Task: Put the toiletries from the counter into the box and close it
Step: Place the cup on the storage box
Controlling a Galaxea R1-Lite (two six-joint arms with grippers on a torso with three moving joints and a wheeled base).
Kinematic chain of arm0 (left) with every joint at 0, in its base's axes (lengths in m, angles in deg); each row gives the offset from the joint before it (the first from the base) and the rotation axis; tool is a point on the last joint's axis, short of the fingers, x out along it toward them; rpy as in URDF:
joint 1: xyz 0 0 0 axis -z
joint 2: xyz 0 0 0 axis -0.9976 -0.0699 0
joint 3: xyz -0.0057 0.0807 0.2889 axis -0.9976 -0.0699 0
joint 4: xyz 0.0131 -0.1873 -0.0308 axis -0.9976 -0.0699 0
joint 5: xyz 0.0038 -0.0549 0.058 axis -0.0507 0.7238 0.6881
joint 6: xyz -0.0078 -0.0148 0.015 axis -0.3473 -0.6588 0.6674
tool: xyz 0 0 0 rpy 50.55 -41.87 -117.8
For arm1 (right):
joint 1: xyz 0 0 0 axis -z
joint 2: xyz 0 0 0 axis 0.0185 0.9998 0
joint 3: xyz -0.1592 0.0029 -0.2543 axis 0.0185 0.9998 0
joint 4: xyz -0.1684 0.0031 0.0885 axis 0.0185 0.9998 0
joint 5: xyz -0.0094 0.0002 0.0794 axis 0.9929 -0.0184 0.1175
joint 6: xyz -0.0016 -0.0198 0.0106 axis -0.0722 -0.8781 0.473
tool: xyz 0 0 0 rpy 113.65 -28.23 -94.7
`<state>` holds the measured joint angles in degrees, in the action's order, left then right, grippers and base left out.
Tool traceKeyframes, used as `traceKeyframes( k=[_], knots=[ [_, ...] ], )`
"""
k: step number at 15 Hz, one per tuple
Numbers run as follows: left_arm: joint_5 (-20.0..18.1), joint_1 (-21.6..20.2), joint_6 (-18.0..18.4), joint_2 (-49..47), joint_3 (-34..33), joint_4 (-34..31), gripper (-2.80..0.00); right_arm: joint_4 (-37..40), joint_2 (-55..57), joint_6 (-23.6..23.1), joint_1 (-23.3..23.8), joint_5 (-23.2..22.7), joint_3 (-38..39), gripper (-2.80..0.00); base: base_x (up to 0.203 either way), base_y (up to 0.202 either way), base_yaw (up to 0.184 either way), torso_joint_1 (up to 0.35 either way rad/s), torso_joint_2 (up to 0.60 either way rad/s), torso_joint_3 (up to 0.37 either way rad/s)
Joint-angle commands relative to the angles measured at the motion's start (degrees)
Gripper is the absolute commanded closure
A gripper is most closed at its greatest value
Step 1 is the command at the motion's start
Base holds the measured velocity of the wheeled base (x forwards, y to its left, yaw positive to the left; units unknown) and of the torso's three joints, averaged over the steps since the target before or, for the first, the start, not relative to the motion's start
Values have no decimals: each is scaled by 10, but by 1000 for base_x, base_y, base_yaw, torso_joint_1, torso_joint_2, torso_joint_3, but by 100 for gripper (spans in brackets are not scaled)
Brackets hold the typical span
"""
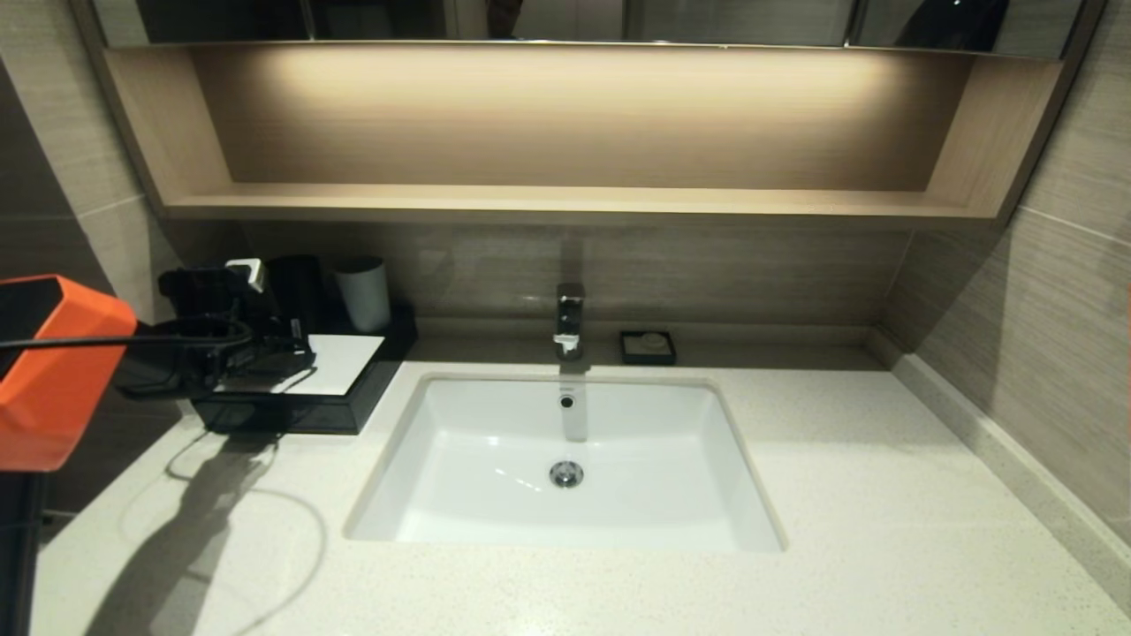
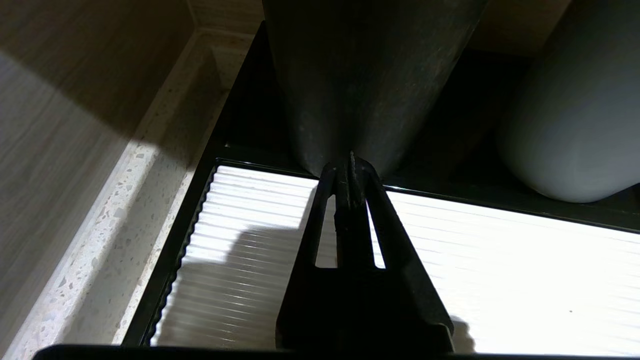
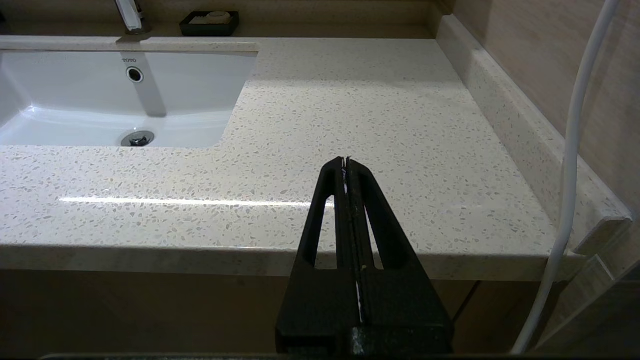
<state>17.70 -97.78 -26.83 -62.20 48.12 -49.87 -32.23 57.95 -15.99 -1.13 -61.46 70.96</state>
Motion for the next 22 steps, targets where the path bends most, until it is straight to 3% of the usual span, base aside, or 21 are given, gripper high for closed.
traceKeyframes(
  k=[1,13,22],
  knots=[
    [0,0,0,-5,2,2,0,0,0,0,0,0,1,0,0,0,0,0,0,0],
    [-1,0,-4,15,-9,16,0,0,0,0,0,0,0,0,0,0,0,0,0,0],
    [-1,0,-3,101,-109,17,0,0,0,0,0,0,1,0,0,0,0,0,0,0]
  ],
)
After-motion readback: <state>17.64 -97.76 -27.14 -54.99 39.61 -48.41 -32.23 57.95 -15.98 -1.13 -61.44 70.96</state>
